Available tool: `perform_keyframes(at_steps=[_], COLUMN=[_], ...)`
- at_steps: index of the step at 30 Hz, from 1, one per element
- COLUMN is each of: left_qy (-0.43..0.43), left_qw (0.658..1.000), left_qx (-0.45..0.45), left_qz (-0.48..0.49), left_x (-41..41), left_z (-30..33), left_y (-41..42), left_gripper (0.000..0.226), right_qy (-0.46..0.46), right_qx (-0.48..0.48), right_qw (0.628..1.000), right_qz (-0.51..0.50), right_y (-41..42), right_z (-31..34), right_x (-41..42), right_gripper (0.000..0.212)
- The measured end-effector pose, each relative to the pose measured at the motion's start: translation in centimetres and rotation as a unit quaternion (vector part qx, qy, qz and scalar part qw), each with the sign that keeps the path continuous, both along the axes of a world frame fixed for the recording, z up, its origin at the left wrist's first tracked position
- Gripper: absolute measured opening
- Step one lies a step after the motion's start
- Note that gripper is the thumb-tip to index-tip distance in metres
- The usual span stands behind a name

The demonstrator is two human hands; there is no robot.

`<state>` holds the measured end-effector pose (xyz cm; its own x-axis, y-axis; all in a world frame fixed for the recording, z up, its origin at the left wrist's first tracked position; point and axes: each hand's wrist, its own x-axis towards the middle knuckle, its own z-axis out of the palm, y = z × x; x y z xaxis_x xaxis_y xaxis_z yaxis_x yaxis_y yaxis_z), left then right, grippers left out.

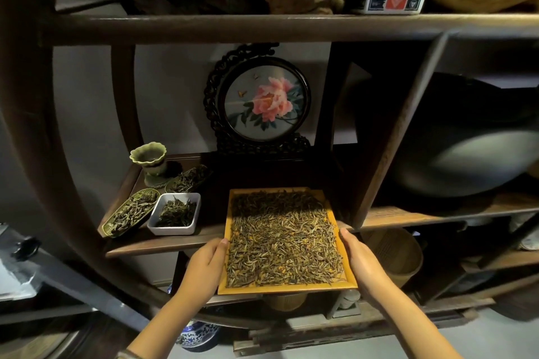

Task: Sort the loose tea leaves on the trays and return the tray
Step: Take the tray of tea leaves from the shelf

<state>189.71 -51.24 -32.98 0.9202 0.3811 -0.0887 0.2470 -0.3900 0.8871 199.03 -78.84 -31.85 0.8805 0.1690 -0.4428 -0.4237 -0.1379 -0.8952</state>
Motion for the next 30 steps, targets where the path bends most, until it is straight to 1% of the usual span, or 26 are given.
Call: perform_keyframes(at_steps=[2,7,12,14,17,19,22,25,30], left_qy=[0.003,-0.006,-0.017,-0.019,-0.023,-0.025,-0.026,-0.026,-0.035], left_qw=[1.000,1.000,0.999,0.998,0.995,0.991,0.982,0.969,0.942], left_qx=[-0.004,-0.020,-0.025,-0.033,-0.038,-0.037,-0.028,-0.022,0.000], left_qz=[0.003,0.016,-0.015,-0.044,-0.094,-0.127,-0.183,-0.245,-0.334], left_x=[0.0,-0.5,-1.0,-1.2,-1.3,-1.5,-2.1,-2.9,-4.4], left_z=[-0.1,-0.1,0.4,0.6,1.1,1.6,2.3,2.6,2.9], left_y=[0.0,0.2,0.9,1.3,2.3,2.9,3.6,3.5,0.4], left_gripper=[0.030,0.029,0.029,0.030,0.031,0.031,0.032,0.031,0.031], right_qy=[-0.009,-0.007,-0.024,-0.035,-0.064,-0.076,-0.078,-0.062,-0.085], right_qx=[-0.010,0.009,0.034,0.027,-0.011,-0.030,-0.039,-0.057,-0.089], right_qw=[1.000,1.000,0.997,0.996,0.993,0.987,0.974,0.954,0.927], right_qz=[-0.001,-0.021,-0.057,-0.077,-0.103,-0.140,-0.208,-0.289,-0.354], right_y=[0.6,1.1,1.1,1.4,2.3,2.9,3.5,3.7,2.2], right_z=[0.2,0.3,0.3,0.3,0.6,0.5,-0.1,-0.2,0.7], right_x=[0.4,-0.8,-2.9,-4.3,-6.8,-9.2,-13.0,-16.8,-23.9], right_gripper=[0.038,0.039,0.037,0.037,0.041,0.043,0.038,0.044,0.047])
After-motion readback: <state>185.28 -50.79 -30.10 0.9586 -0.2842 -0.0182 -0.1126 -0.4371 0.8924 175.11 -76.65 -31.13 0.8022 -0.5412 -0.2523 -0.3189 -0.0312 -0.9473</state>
